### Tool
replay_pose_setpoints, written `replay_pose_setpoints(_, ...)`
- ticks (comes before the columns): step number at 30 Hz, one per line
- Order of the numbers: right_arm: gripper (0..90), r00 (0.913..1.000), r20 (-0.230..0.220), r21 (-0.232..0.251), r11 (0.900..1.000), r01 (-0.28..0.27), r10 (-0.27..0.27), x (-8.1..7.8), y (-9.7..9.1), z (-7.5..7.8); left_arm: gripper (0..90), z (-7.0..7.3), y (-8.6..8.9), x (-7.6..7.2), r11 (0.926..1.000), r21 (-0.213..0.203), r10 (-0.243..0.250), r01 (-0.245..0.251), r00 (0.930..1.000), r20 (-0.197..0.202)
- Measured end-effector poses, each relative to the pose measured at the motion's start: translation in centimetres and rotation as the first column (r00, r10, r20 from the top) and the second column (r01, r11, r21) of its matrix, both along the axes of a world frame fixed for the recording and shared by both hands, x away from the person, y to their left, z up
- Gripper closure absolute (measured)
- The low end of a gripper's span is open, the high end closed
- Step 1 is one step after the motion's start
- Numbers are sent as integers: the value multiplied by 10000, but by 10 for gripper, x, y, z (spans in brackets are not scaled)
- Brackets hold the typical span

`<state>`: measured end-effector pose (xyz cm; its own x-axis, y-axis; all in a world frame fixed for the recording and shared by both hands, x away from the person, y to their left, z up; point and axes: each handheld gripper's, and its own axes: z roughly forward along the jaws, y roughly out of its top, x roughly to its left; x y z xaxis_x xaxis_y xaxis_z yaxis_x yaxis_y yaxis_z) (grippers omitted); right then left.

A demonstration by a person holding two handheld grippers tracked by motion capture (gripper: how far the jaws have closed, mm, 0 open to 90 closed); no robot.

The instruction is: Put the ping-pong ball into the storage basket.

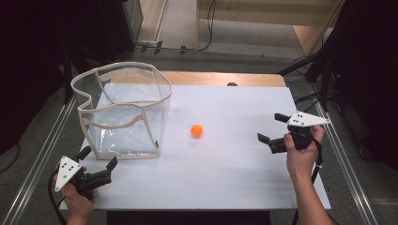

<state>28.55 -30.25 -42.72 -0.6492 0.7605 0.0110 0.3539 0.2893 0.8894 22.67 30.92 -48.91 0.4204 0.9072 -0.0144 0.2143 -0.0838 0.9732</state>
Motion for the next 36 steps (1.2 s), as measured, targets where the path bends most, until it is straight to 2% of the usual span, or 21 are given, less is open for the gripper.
replay_pose_setpoints(20,0,9951,-473,-635,9939,-899,870,23,29,13,8,0,0,0,10000,3,-21,21,10000,6)
replay_pose_setpoints(31,0,9859,-1099,-931,9862,-1369,1265,38,48,17,8,0,-1,0,10000,25,-20,20,10000,-2)
replay_pose_setpoints(36,0,9784,-1395,-1191,9783,-1698,1529,47,60,20,8,0,-1,0,10000,37,-41,41,10000,3)
